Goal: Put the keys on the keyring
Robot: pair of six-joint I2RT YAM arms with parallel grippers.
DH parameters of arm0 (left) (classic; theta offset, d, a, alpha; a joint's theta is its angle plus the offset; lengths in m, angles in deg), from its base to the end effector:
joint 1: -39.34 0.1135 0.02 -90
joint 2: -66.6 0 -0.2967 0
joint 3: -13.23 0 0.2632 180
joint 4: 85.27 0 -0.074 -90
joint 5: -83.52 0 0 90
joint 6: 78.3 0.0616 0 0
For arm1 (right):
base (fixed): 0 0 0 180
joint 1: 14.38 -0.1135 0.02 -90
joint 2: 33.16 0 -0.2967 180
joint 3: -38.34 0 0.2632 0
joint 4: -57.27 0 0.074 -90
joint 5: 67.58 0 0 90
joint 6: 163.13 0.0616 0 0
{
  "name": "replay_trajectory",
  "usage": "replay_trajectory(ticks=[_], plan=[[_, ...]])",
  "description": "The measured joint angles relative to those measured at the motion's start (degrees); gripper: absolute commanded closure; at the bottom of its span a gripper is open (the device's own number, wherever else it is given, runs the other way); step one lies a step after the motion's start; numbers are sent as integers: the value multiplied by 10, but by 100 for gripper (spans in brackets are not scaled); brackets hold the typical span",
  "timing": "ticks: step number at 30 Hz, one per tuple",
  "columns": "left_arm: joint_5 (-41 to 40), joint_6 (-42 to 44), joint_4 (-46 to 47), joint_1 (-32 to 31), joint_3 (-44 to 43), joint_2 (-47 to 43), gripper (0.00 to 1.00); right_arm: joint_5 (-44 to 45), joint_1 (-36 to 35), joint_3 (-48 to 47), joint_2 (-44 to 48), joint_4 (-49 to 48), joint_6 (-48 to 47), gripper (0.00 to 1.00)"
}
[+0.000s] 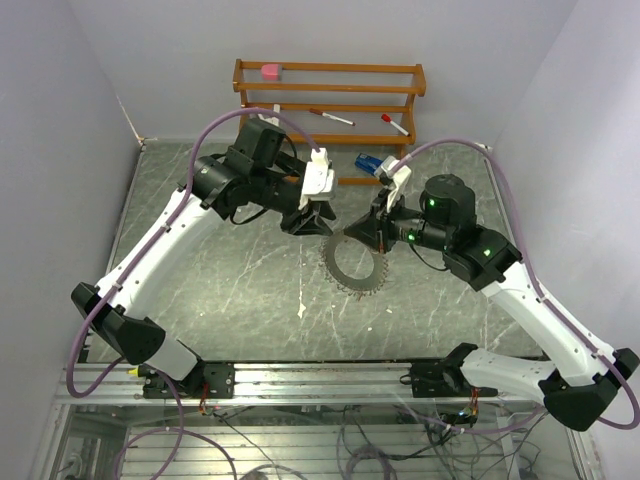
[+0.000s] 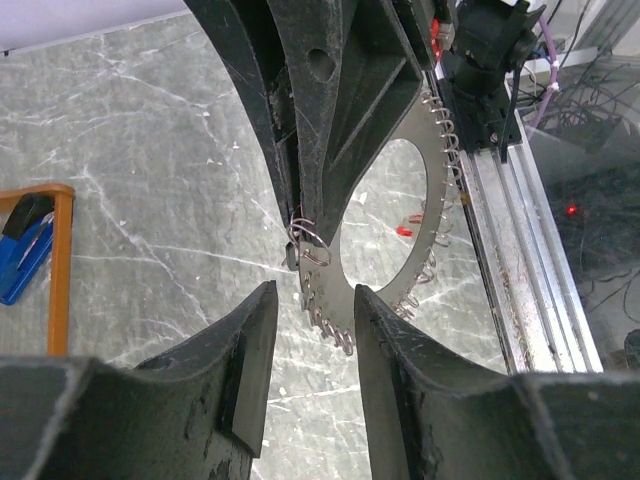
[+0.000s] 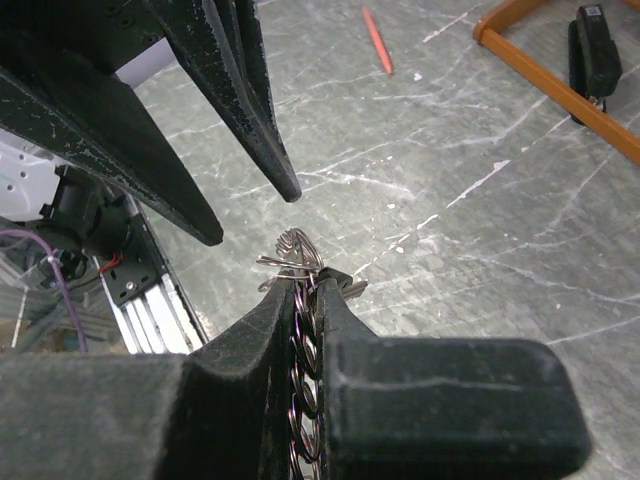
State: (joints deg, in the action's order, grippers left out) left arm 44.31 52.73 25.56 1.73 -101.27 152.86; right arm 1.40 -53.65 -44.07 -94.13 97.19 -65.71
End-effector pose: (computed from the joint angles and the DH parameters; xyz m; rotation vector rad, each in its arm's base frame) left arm 0.2227 -0.2318 0.4601 1.6763 1.3312 -0.9642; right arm 0.1762 0.1726 0.4274 -0.7880 1.8094 0.8914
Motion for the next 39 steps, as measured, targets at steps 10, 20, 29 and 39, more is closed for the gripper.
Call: replay_trajectory(ticks=[10, 20, 29, 39], plan=[[-20, -70, 50, -6, 0, 6, 51, 25, -4, -5, -7, 3, 14, 100], [-31, -94, 64, -32, -3, 32, 52, 39, -13, -9, -12, 6, 16, 100], [-41, -89, 63, -34, -3, 32, 63, 39, -14, -9, -12, 6, 16, 100], [-41, -67, 45, -36, -11, 32, 67, 39, -14, -9, -11, 6, 15, 100]])
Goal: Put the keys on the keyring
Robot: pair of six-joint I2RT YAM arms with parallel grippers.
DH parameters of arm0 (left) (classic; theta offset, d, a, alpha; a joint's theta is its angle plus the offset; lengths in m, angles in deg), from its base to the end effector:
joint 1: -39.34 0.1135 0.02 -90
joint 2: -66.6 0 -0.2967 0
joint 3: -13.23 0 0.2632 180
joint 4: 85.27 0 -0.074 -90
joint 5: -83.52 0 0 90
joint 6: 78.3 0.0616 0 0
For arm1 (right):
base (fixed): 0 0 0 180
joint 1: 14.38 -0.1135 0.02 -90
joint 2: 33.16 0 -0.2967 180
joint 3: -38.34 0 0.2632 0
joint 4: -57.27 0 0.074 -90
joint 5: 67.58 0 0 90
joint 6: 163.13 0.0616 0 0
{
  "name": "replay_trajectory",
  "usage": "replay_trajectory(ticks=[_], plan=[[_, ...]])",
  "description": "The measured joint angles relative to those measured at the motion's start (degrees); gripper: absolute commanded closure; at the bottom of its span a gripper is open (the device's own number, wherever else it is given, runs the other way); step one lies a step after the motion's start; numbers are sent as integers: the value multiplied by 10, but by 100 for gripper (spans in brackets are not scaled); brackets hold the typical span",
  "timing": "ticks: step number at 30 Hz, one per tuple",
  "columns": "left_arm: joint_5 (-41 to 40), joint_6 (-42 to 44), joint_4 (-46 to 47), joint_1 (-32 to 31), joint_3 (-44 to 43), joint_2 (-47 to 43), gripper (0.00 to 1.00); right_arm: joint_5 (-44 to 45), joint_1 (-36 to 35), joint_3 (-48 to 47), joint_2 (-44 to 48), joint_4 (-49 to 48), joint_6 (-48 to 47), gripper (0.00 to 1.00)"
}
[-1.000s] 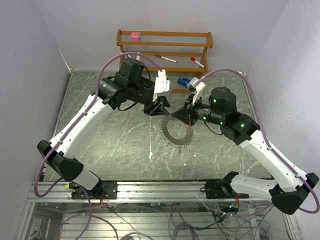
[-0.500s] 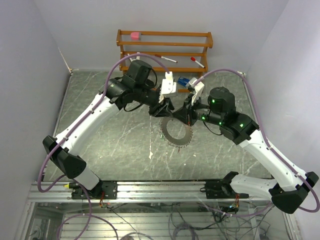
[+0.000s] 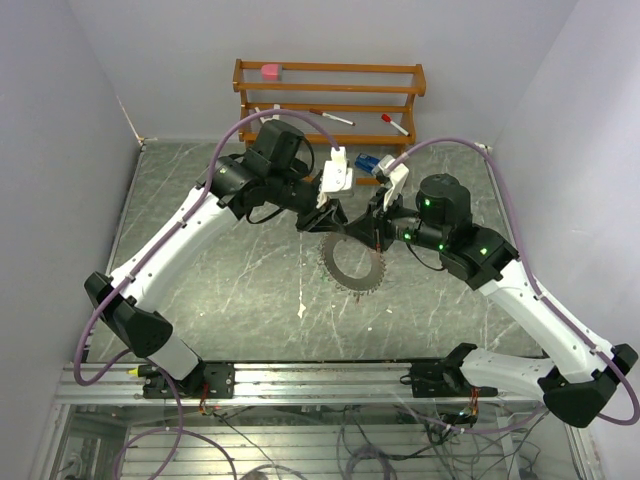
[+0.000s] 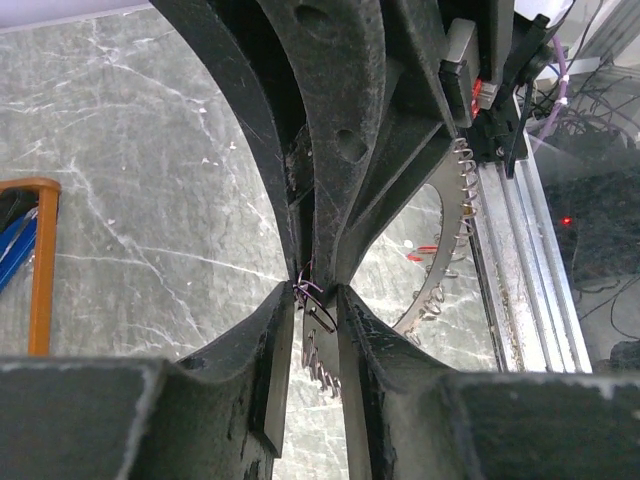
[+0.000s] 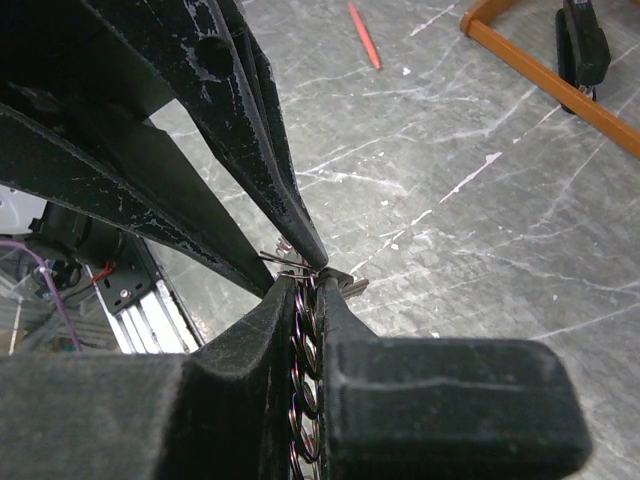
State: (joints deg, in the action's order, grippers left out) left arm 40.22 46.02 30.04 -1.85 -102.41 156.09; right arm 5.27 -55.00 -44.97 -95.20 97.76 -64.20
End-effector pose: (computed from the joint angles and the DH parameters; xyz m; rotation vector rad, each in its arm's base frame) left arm 0.2298 -0.2606 0.4538 1.6433 1.4031 -0.9727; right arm 0.1792 0.1776 0.4273 -0.7433 1.8434 0.8589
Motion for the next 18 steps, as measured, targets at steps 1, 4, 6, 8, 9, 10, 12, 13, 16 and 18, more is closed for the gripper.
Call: replay_trajectory(ticks=[1, 4, 6, 8, 9, 10, 12, 13, 16, 18], plan=[[0, 4, -4, 0, -2, 0, 66, 0, 0, 0, 0, 0, 0, 100], [0, 16, -13, 0, -6, 0, 67, 0, -1, 0, 2, 1, -2, 100], [0, 26, -20, 0, -9, 0, 68, -2, -1, -1, 2, 1, -3, 100], [-1, 33, -24, 0, -11, 0, 69, -2, -1, -1, 2, 1, -4, 100], [-1, 35, -27, 0, -12, 0, 70, -2, -1, -1, 2, 1, -4, 100], [-1, 39, -28, 0, -12, 0, 71, -2, -1, -1, 3, 2, -4, 100], [-1, 45, -34, 0, -12, 0, 72, -2, -1, -1, 3, 3, -6, 100], [-1, 47, -36, 0, -12, 0, 74, -2, -1, -1, 4, 3, -6, 100], [-1, 55, -40, 0, -13, 0, 79, -2, -1, -1, 5, 5, -7, 100], [-2, 59, -42, 0, -14, 0, 82, -2, -2, -1, 5, 6, -7, 100]])
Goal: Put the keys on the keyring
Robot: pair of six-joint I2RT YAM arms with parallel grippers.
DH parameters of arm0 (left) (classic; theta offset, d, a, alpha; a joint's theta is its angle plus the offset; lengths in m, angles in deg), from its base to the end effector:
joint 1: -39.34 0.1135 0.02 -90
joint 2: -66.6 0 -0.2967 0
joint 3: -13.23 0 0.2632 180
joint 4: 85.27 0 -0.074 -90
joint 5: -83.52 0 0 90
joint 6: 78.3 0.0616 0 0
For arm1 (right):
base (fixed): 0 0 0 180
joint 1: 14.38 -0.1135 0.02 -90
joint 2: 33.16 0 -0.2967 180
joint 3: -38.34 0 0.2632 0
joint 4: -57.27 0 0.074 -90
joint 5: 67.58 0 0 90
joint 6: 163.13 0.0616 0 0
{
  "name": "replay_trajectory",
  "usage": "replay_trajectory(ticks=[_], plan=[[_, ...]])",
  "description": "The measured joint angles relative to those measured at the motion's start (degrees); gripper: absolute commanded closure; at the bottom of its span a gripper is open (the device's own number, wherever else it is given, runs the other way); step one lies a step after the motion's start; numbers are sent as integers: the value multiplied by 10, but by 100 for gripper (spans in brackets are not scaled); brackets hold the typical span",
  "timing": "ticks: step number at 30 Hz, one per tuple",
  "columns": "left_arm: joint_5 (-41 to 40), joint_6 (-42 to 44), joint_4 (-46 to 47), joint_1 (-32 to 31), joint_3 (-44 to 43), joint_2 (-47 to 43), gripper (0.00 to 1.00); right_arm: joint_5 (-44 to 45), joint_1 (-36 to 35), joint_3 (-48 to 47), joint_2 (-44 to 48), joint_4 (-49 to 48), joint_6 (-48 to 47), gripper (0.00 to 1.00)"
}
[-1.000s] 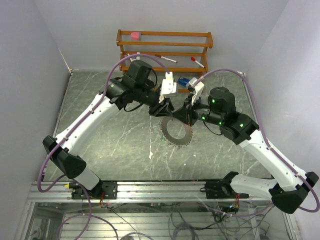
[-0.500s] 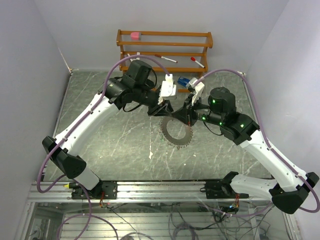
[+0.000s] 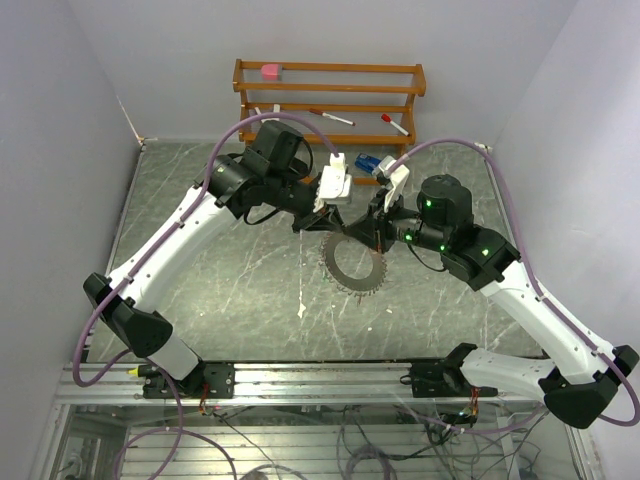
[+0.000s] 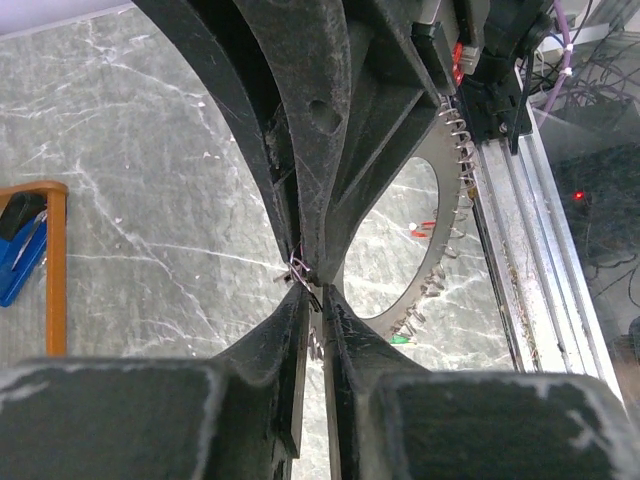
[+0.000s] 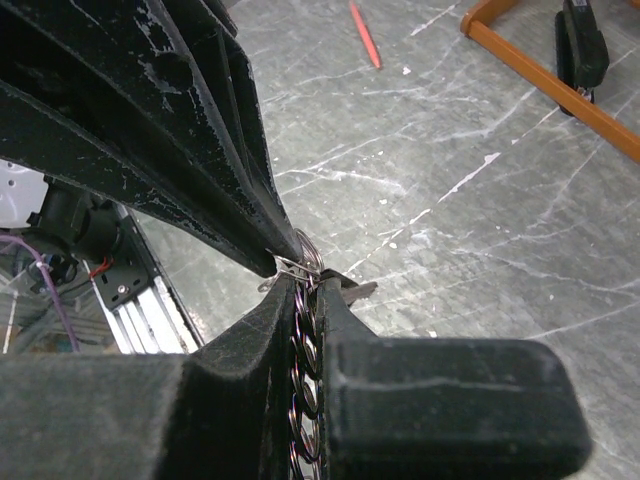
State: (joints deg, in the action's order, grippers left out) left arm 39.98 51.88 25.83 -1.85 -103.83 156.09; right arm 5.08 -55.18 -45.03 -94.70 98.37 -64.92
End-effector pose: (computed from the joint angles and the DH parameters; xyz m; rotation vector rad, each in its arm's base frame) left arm 0.2250 -0.2563 0.4551 1.7122 1.3536 -0.9282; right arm 0.1760 0.1761 0.4284 -0.7596 1.8365 0.8558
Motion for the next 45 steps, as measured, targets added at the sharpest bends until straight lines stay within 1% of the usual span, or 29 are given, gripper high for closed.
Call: replay_trajectory(ticks=[2, 7, 10, 18, 20, 21, 22, 25, 26, 27, 29, 35, 41, 45], plan=[[0, 2, -2, 0, -1, 0, 85, 0, 0, 0, 0, -1, -1, 100], [-3, 3, -3, 0, -2, 0, 88, 0, 0, 0, 0, -2, -3, 100], [-3, 3, -3, 0, -2, 0, 93, -1, 0, 0, 0, -2, -4, 100], [-3, 10, -11, -1, -8, 0, 93, -9, 0, 0, 3, -2, -10, 99], [-2, 16, -12, -2, -11, 0, 93, -9, 0, 0, 7, -1, -11, 92], [-2, 17, -12, -2, -12, 0, 93, -10, 0, 0, 9, -1, -12, 86], [-1, 18, -11, -2, -13, -1, 93, -10, 0, 0, 11, -2, -12, 76], [1, 19, -10, -3, -13, -3, 93, -15, 0, 0, 16, -2, -10, 63], [1, 19, -11, -3, -13, -3, 93, -16, -1, -1, 19, -2, -11, 55], [0, 19, -11, -3, -13, -3, 93, -16, -1, -2, 22, -2, -10, 49], [0, 19, -11, -3, -13, -3, 93, -13, 0, -3, 32, -4, -9, 43], [-1, 10, -3, 3, -13, -2, 93, 17, 0, -10, 64, -5, -16, 36], [1, -34, 32, 18, -25, 17, 93, 63, 0, 18, 113, -30, -16, 36], [3, -66, 64, 23, -26, 24, 93, 91, 0, 38, 130, -50, -16, 36]])
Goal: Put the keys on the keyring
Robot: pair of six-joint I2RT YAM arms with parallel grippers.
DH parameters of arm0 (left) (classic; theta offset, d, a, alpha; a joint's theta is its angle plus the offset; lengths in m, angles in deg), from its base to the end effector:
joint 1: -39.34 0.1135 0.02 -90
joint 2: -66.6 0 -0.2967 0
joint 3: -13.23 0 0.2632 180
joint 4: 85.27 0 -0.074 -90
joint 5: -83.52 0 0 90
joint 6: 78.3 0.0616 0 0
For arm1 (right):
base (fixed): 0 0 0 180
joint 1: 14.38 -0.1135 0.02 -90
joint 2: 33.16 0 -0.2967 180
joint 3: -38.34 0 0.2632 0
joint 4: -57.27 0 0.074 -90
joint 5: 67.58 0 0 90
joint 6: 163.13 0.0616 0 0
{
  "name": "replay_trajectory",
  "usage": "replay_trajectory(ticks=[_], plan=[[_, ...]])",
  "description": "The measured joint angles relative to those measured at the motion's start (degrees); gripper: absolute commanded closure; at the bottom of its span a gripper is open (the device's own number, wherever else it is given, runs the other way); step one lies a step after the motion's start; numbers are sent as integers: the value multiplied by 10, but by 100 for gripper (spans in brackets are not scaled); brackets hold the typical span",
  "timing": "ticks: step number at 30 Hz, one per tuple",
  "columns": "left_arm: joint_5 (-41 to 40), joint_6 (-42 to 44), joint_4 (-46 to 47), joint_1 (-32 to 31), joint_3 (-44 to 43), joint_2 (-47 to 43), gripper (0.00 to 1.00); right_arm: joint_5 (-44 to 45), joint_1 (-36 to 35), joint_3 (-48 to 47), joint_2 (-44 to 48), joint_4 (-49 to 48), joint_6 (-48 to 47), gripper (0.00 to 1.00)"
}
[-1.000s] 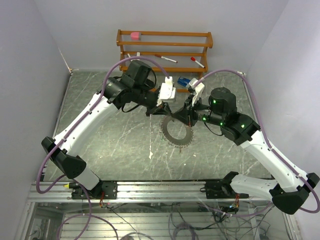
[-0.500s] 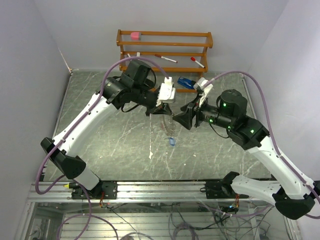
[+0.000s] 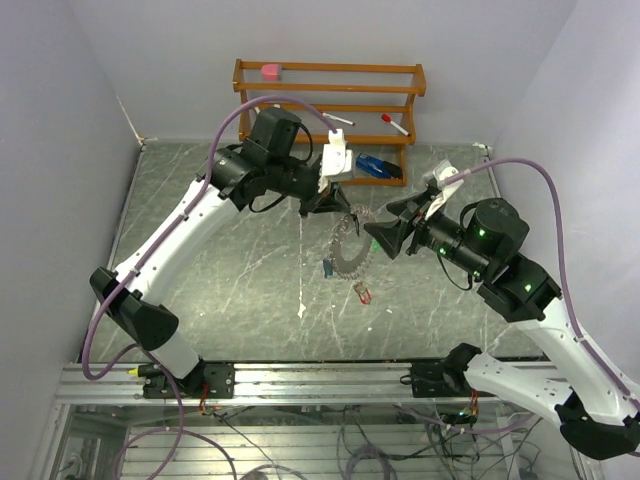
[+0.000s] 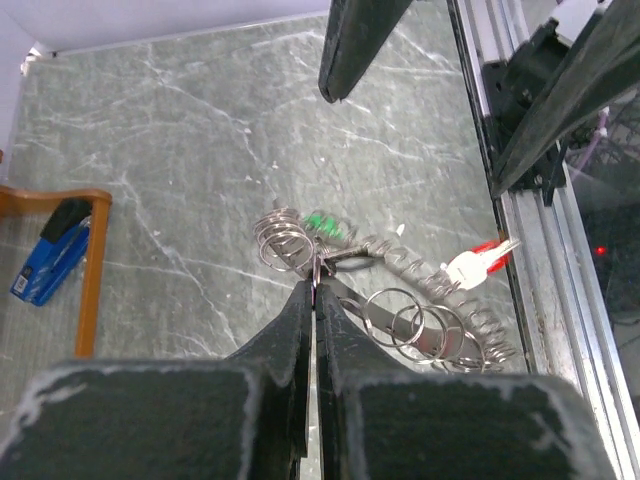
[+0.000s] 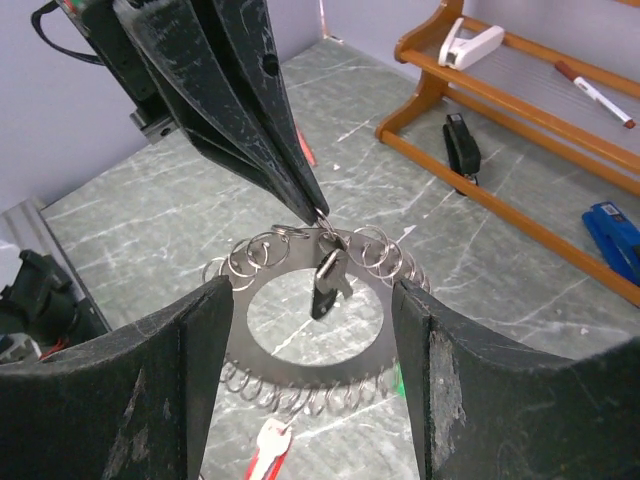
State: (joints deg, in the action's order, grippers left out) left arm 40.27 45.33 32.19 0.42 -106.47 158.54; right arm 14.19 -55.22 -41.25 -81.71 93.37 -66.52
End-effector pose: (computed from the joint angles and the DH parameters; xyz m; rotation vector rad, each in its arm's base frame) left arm 0.2507 -0.2601 0.4663 1.5860 1.3781 -0.9343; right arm 0.1331 0.1267 0.4597 -0.6105 1.6001 0.7419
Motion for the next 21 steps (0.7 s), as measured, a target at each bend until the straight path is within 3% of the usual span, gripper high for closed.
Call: replay_trajectory(ticks=[4, 7, 15, 21], plan=[[0, -45, 67, 2, 5, -3, 93, 19, 2, 3, -5, -13, 0, 39], [-1, -91, 164, 9, 62, -33, 93, 25, 7, 3, -16, -20, -1, 40], [-3, -312, 564, 75, 301, -126, 93, -16, 91, -2, -53, -34, 7, 48], [-31, -443, 808, 108, 411, -135, 93, -76, 135, -40, -95, -53, 26, 54]])
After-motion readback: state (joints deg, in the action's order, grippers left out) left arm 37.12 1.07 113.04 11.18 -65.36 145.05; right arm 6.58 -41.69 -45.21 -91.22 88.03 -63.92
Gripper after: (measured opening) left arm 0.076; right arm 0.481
